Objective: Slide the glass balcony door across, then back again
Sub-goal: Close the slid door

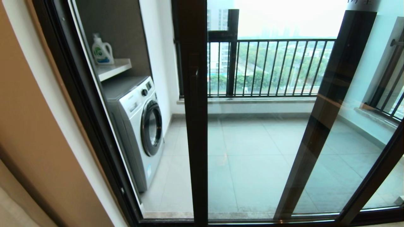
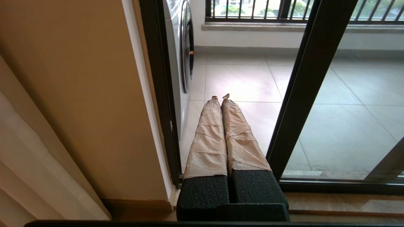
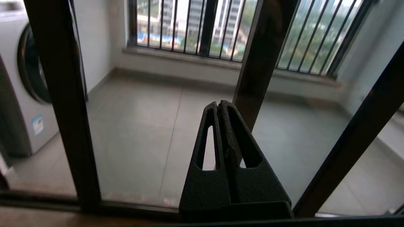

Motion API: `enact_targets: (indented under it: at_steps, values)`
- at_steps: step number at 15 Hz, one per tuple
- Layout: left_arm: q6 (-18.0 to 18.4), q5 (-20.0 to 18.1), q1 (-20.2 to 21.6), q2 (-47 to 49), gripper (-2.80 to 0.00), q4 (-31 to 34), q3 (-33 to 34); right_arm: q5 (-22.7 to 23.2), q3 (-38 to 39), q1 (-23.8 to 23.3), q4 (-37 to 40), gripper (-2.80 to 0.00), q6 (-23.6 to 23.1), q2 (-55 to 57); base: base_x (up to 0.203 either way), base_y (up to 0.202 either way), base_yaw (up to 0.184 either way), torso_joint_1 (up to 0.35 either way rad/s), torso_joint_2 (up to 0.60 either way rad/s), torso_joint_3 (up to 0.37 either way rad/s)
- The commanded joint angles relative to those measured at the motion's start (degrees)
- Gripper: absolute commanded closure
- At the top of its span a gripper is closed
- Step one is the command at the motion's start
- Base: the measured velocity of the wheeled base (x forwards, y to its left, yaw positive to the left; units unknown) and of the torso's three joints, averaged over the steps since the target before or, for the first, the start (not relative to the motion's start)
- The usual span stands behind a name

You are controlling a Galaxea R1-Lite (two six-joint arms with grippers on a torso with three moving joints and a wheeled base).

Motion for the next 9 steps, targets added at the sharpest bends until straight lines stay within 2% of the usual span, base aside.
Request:
enact_targets:
  at_steps: [1, 2, 5, 9]
  values:
    - [0.0, 0.0, 0.01, 0.09, 0.0, 0.0, 0.03, 0.18, 0.95, 0.02, 4.32, 0.0, 0.25, 0.1, 0.0, 0.0, 0.0, 0.0, 0.0, 0.0]
    - [0.0, 0.0, 0.01, 0.09, 0.0, 0.0, 0.05, 0.1, 0.95, 0.02, 4.41, 0.0, 0.61, 0.1, 0.0, 0.0, 0.0, 0.0, 0.0, 0.0]
    - [0.01, 0.0, 0.01, 0.09, 0.0, 0.0, 0.05, -0.43, 0.95, 0.11, 4.68, 0.0, 5.45, 0.1, 0.0, 0.0, 0.0, 0.0, 0.0, 0.0]
    - [0.0, 0.0, 0.01, 0.09, 0.0, 0.0, -0.04, -0.52, 0.95, 0.11, 4.68, 0.0, 6.05, 0.1, 0.0, 0.0, 0.0, 0.0, 0.0, 0.0]
